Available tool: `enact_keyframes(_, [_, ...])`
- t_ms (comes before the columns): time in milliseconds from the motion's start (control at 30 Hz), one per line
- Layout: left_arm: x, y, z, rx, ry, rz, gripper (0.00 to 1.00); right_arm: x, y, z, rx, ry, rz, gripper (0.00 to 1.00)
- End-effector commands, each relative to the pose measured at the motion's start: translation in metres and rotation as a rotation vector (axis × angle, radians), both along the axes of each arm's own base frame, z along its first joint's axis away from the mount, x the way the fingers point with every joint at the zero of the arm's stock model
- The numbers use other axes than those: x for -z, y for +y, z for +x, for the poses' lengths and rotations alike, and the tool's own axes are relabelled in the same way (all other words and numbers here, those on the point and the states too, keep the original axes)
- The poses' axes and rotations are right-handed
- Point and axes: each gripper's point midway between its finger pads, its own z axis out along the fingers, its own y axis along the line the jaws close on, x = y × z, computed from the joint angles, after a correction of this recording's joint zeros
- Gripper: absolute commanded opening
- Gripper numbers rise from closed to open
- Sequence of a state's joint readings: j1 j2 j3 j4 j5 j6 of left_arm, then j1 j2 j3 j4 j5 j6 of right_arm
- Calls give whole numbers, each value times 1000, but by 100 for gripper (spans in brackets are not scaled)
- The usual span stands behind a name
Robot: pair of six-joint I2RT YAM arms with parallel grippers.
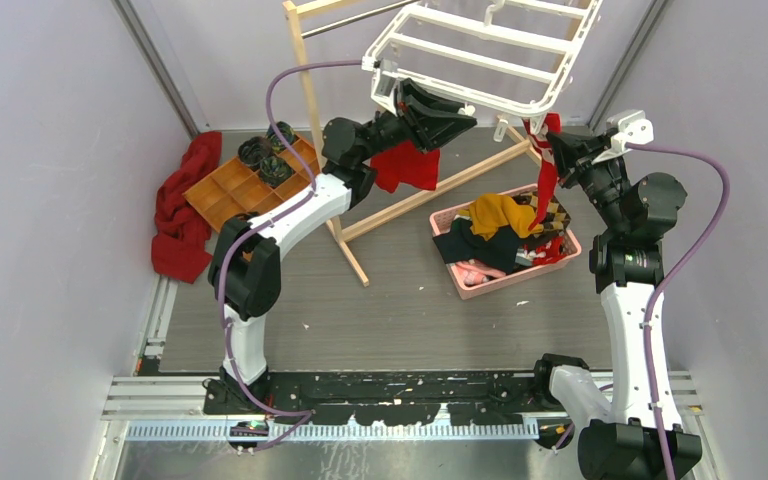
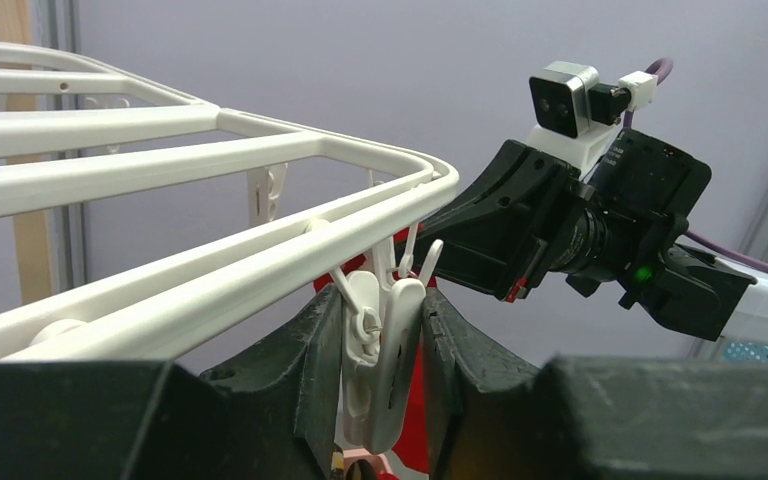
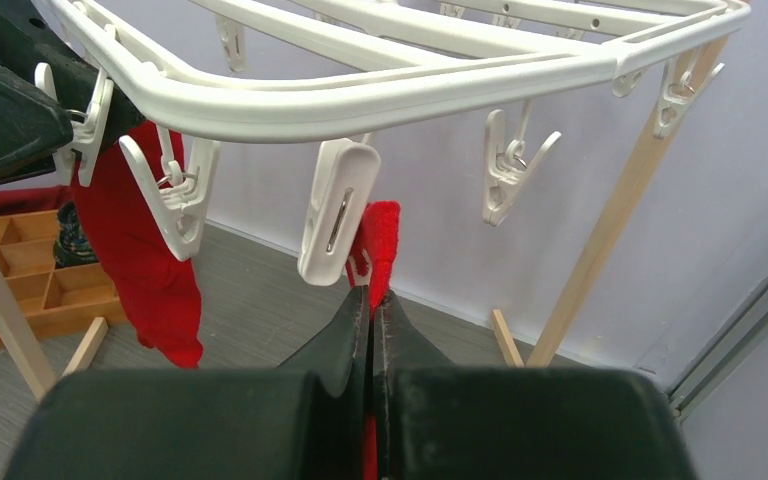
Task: Clip the socks to the hanger
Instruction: Open the clamp at the hanger.
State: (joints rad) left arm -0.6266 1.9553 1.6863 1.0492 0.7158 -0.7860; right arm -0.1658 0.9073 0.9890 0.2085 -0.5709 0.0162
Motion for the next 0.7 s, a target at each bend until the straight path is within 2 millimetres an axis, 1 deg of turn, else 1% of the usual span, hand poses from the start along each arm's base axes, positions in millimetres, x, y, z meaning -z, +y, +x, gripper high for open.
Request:
enact_keyframes(0, [-8,0,1,20,47,6,0,-15,2,-10,-8,-50,1,1])
enact_keyframes(133, [-8,0,5,5,82,5,0,-14,4,-12,-20,-48,0,1])
enact_keyframes(267, [-12,2,12,-28,150,-12,0,-13,11,-18,-54,-46,-4,1])
enact_keyframes(467, [-17,6,17,-40,237,-52,0,-5,24,-34,-132,-8,20,1])
enact_keyframes(667, [-22,9,16,-18,261,-94,0,11,36,-52,-191,48,50,1])
